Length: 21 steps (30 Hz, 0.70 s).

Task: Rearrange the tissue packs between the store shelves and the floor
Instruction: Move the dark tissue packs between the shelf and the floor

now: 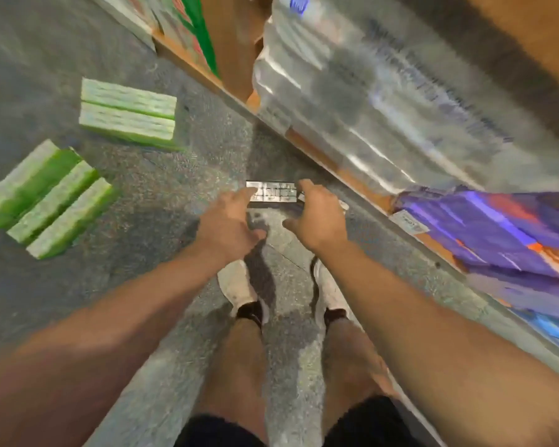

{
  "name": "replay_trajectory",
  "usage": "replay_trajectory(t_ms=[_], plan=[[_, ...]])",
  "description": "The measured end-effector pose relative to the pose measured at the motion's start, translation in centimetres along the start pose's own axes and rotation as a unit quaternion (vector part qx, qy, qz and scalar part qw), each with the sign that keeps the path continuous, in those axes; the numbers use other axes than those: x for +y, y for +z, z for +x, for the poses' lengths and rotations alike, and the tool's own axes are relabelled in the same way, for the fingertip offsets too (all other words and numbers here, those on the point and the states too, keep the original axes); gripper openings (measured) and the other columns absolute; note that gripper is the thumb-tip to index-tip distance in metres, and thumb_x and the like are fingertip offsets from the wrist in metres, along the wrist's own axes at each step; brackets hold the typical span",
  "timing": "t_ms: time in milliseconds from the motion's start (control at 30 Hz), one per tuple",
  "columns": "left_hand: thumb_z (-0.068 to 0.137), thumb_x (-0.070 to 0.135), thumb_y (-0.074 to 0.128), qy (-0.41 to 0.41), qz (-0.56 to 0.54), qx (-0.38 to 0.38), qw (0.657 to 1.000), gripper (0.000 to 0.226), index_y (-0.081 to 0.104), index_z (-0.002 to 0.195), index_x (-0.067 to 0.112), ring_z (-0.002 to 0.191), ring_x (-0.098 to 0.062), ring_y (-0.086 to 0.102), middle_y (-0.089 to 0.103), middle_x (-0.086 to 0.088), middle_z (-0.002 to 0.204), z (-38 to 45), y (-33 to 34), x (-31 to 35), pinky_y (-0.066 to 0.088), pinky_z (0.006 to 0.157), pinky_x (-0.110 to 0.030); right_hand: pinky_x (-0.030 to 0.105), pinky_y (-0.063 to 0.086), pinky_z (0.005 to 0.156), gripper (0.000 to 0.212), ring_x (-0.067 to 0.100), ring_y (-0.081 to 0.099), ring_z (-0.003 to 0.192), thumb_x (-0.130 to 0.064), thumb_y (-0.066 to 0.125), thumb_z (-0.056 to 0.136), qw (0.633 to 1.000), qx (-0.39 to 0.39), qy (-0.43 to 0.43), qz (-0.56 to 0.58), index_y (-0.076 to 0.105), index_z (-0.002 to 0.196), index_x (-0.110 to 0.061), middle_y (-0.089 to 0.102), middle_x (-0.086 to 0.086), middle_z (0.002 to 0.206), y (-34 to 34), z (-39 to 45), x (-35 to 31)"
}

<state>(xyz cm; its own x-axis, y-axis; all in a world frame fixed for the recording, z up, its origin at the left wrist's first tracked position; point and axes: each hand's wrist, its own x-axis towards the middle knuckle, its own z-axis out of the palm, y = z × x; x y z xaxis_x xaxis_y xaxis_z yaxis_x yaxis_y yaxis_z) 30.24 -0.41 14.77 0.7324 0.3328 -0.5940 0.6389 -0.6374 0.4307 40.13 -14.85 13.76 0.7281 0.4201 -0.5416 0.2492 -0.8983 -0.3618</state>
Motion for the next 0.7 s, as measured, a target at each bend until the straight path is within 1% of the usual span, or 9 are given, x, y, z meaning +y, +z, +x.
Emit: replay_trajectory(t_ms=[133, 200, 267, 333, 400, 467, 567, 633, 700], plan=[[0.076, 0.032, 0.078, -0.009, 0.030, -0.026, 0.999, 0.086, 0.029, 0.147, 0.033, 0.123, -0.031, 0.048, 0.037, -0.008, 0.147, 11.3, 7.9, -5.6, 0.043, 0.098, -0.037, 0.039, 0.050, 0.081, 0.070, 0.034, 0.058, 0.106, -0.029, 0.083, 0.071, 0.998, -0.006, -0.006, -0.062, 0.043, 0.129, -0.021, 0.056, 0.011, 0.121, 9.6, 10.2, 4.2], [0.073, 0.030, 0.081, 0.002, 0.047, 0.000, 0.999, 0.092, 0.029, 0.149, 0.031, 0.125, -0.034, 0.047, 0.030, -0.012, 0.152, 16.0, 11.9, -8.1, 0.045, 0.097, -0.038, 0.044, 0.048, 0.094, 0.083, 0.037, 0.051, 0.121, -0.029, 0.083, 0.071, 0.994, -0.026, -0.011, -0.101, 0.035, 0.138, -0.024, 0.048, 0.015, 0.136, 14.0, 14.5, 6.1], [0.070, 0.029, 0.083, 0.004, 0.062, 0.007, 0.998, 0.097, 0.027, 0.149, 0.031, 0.125, -0.036, 0.047, 0.021, -0.014, 0.156, 19.4, 15.9, -10.0, 0.045, 0.097, -0.040, 0.050, 0.035, 0.110, 0.093, 0.035, 0.032, 0.139, -0.027, 0.084, 0.071, 0.986, -0.031, -0.013, -0.161, 0.028, 0.145, -0.027, 0.034, 0.015, 0.150, 17.5, 17.7, 8.3], [0.070, 0.028, 0.084, 0.016, 0.068, 0.008, 0.998, 0.100, 0.025, 0.150, 0.031, 0.130, -0.038, 0.042, 0.012, -0.014, 0.159, 22.0, 19.0, -11.6, 0.041, 0.101, -0.044, 0.055, 0.019, 0.117, 0.093, 0.033, 0.018, 0.146, -0.020, 0.082, 0.073, 0.976, -0.025, -0.020, -0.215, 0.025, 0.147, -0.027, 0.029, 0.014, 0.153, 20.2, 20.2, 10.0], [0.073, 0.026, 0.082, 0.023, 0.052, 0.017, 0.998, 0.094, 0.027, 0.149, 0.030, 0.134, -0.038, 0.037, 0.012, -0.014, 0.159, 23.6, 20.9, -12.8, 0.038, 0.104, -0.046, 0.059, 0.009, 0.118, 0.091, 0.033, 0.015, 0.147, -0.012, 0.077, 0.073, 0.966, -0.019, -0.031, -0.255, 0.025, 0.147, -0.024, 0.033, 0.016, 0.151, 21.7, 21.6, 10.9], [0.077, 0.018, 0.079, 0.023, 0.021, 0.037, 0.999, 0.080, 0.037, 0.144, 0.028, 0.130, -0.037, 0.042, 0.024, -0.014, 0.155, 24.5, 21.4, -13.5, 0.041, 0.101, -0.043, 0.060, 0.004, 0.117, 0.085, 0.034, 0.023, 0.144, -0.008, 0.071, 0.071, 0.962, 0.001, -0.047, -0.269, 0.031, 0.144, -0.022, 0.043, 0.015, 0.143, 22.0, 21.9, 11.0], [0.079, 0.010, 0.075, 0.015, -0.009, 0.051, 0.999, 0.067, 0.045, 0.136, 0.027, 0.114, -0.035, 0.052, 0.040, -0.013, 0.141, 23.3, 19.8, -13.6, 0.045, 0.092, -0.040, 0.059, 0.012, 0.117, 0.074, 0.035, 0.044, 0.129, -0.010, 0.067, 0.072, 0.966, 0.007, -0.079, -0.245, 0.039, 0.139, -0.025, 0.053, 0.009, 0.130, 20.4, 20.6, 10.0], [0.080, 0.013, 0.074, 0.011, -0.008, 0.064, 0.998, 0.064, 0.046, 0.135, 0.028, 0.105, -0.032, 0.054, 0.043, -0.012, 0.137, 20.8, 17.5, -13.2, 0.046, 0.091, -0.042, 0.054, 0.029, 0.113, 0.065, 0.035, 0.053, 0.118, -0.014, 0.067, 0.076, 0.973, 0.004, -0.103, -0.209, 0.044, 0.135, -0.027, 0.052, 0.006, 0.132, 18.4, 18.9, 8.6], [0.081, 0.017, 0.073, 0.005, -0.016, 0.080, 0.997, 0.062, 0.045, 0.136, 0.029, 0.099, -0.026, 0.054, 0.043, -0.012, 0.135, 17.4, 13.9, -12.6, 0.047, 0.091, -0.041, 0.045, 0.049, 0.097, 0.060, 0.032, 0.059, 0.109, -0.013, 0.069, 0.077, 0.983, -0.005, -0.127, -0.135, 0.048, 0.132, -0.026, 0.047, 0.005, 0.138, 15.4, 16.4, 6.4]])
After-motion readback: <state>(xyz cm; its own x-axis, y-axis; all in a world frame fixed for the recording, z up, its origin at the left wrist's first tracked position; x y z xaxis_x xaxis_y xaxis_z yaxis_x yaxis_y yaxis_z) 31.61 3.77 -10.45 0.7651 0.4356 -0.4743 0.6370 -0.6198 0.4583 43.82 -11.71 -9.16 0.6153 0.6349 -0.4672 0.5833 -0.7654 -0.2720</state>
